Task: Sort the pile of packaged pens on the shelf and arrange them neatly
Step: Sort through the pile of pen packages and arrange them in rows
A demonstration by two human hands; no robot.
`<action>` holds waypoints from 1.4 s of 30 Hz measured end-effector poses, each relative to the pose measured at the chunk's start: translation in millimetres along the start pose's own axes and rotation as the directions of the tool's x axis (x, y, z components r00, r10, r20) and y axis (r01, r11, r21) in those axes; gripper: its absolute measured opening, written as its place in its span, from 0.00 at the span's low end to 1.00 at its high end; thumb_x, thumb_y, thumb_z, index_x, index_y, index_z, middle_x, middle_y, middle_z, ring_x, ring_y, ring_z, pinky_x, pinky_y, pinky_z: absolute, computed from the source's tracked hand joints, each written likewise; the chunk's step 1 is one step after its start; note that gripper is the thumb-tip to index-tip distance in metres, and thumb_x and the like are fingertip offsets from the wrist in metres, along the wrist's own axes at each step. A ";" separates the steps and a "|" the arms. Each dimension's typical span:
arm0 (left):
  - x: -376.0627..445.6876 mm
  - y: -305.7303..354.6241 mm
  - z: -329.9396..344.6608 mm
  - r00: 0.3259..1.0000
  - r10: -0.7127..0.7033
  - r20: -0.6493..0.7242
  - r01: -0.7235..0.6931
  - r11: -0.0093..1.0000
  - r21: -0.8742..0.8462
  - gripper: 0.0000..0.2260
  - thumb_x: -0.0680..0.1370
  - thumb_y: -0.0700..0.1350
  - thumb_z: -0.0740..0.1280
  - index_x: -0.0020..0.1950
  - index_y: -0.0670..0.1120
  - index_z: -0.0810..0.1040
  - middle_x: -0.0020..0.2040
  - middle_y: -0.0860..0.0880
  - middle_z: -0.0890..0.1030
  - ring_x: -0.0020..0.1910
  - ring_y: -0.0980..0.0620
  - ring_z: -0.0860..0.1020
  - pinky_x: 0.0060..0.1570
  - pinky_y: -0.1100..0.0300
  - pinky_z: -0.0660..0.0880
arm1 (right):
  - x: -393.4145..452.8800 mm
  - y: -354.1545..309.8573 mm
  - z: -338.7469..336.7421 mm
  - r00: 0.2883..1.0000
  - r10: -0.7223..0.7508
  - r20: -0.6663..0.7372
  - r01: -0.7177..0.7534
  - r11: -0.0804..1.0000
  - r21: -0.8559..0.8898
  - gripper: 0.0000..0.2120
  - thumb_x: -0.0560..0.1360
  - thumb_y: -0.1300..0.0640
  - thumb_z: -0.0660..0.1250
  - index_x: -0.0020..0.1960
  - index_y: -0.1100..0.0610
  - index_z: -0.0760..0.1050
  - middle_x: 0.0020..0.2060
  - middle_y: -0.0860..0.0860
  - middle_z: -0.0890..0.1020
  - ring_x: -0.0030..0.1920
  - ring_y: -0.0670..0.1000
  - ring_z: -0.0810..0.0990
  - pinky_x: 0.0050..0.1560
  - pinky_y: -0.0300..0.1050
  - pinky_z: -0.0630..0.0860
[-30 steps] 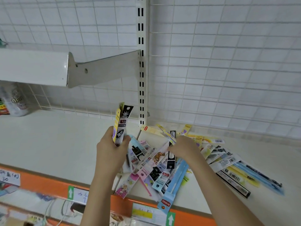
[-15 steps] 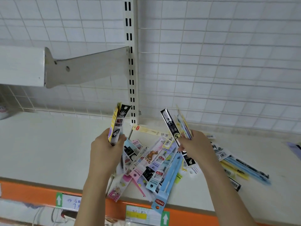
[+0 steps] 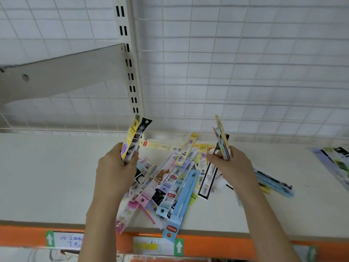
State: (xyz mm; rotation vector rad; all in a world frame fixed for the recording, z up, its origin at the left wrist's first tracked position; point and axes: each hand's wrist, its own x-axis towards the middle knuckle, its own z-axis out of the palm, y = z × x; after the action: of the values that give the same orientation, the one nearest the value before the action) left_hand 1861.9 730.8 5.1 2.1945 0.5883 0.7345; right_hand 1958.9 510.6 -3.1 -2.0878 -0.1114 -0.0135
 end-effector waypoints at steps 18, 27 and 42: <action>3.3 51.1 59.2 0.997 -0.039 0.069 0.036 0.999 0.031 0.07 0.78 0.45 0.62 0.51 0.42 0.72 0.35 0.45 0.79 0.38 0.42 0.78 0.39 0.52 0.75 | 18.1 41.2 -74.2 0.997 0.074 0.027 -0.074 0.997 -0.020 0.09 0.76 0.55 0.63 0.44 0.61 0.75 0.32 0.51 0.80 0.35 0.51 0.77 0.36 0.42 0.68; 12.5 80.7 141.3 0.907 -0.216 0.363 0.111 0.951 0.287 0.17 0.74 0.54 0.67 0.35 0.43 0.68 0.33 0.47 0.72 0.32 0.48 0.72 0.30 0.60 0.65 | 22.3 65.5 -101.5 0.994 0.102 0.039 -0.103 0.994 0.021 0.19 0.75 0.47 0.66 0.35 0.57 0.62 0.29 0.55 0.71 0.27 0.48 0.72 0.33 0.43 0.68; 49.4 102.8 133.1 0.879 -0.244 0.411 0.029 0.886 0.464 0.14 0.78 0.46 0.59 0.34 0.43 0.67 0.34 0.47 0.73 0.38 0.47 0.72 0.39 0.60 0.68 | 33.5 80.9 -108.3 0.994 0.046 0.095 -0.050 0.998 0.035 0.17 0.75 0.50 0.65 0.35 0.56 0.62 0.29 0.55 0.69 0.31 0.52 0.71 0.35 0.43 0.68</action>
State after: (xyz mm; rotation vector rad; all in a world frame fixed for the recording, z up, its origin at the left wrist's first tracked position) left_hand 2004.1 630.1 23.9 2.5901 0.7059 -0.0292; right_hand 2003.1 379.3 -17.4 -2.0534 -0.1175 0.1155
